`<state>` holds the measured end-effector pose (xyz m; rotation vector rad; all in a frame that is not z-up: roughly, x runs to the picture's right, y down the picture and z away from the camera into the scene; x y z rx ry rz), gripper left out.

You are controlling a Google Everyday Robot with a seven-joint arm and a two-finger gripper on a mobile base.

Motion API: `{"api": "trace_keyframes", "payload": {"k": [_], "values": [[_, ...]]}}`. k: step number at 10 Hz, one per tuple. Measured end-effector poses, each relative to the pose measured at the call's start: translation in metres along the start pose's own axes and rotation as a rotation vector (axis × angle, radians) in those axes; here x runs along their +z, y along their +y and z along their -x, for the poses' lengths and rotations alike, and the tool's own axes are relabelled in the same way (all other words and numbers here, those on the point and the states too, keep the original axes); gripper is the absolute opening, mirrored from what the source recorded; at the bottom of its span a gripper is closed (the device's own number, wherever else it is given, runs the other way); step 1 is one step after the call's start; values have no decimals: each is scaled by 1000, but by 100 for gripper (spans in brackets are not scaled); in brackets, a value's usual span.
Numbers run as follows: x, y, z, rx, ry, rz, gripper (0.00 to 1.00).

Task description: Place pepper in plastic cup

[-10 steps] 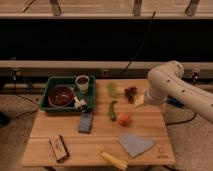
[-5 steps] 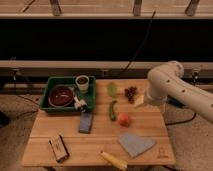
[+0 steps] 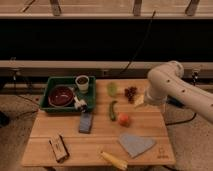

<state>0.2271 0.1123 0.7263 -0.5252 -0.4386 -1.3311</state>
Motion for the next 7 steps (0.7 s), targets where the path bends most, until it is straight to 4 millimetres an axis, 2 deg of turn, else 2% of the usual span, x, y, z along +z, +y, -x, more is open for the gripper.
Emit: {"api": "trace_keyframes", "payload": {"k": [2,7], "values": [[2,-2,1,-3,28,-14,80],[17,-20,8,8,290,-93,80]]}}
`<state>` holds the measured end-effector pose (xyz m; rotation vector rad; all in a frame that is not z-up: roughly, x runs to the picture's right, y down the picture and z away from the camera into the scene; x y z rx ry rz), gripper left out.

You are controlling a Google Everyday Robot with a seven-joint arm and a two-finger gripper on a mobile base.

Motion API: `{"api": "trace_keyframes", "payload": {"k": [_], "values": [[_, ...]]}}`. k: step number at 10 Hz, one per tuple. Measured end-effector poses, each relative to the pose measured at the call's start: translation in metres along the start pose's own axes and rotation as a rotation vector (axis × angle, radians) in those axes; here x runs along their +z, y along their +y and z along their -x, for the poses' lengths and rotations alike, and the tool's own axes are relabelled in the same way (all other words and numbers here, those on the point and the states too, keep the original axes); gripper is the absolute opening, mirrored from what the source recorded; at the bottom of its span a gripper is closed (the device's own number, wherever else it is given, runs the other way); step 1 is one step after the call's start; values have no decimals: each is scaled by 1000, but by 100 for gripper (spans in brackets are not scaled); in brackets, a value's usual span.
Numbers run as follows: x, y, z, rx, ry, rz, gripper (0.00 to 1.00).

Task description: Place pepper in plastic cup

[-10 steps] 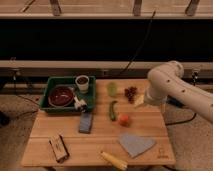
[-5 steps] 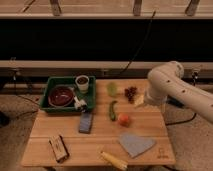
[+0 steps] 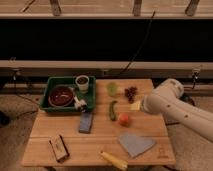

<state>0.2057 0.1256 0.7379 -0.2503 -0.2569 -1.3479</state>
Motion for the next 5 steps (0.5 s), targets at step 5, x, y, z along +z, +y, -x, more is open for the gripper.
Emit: {"api": "trace_keyframes", "payload": {"k": [5], "values": [[21,-16,-4,69,174,-105,80]]}}
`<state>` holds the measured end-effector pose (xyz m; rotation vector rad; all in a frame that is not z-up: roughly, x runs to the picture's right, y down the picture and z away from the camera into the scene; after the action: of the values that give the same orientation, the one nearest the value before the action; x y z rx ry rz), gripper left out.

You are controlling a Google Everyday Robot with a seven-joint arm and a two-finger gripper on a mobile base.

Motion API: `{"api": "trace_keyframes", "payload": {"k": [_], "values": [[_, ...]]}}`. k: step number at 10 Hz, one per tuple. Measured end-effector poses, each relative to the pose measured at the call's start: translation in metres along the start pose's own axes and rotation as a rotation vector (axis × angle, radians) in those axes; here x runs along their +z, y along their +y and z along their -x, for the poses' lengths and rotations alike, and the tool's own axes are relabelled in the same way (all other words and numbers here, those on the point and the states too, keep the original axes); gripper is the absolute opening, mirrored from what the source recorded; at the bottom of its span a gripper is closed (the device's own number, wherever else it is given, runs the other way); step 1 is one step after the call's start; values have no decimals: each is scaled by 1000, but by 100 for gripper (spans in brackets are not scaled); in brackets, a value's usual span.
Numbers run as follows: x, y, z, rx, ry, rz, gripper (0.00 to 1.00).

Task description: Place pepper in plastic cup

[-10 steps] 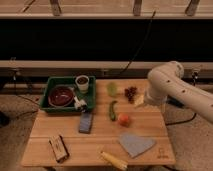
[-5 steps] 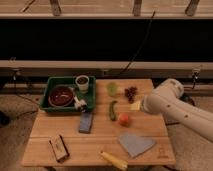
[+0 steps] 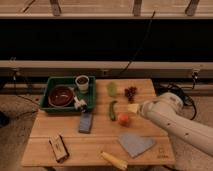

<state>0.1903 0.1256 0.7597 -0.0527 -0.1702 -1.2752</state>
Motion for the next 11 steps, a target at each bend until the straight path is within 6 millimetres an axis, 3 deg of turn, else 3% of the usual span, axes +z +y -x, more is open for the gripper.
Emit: {"api": "trace_keyframes", "payload": {"k": [4,8,11], "values": [[21,-4,-12,39,116,-45,80],[46,-47,-15,-133,219,-73,80],[58,-68,-16,-223,234,-91,80]]}}
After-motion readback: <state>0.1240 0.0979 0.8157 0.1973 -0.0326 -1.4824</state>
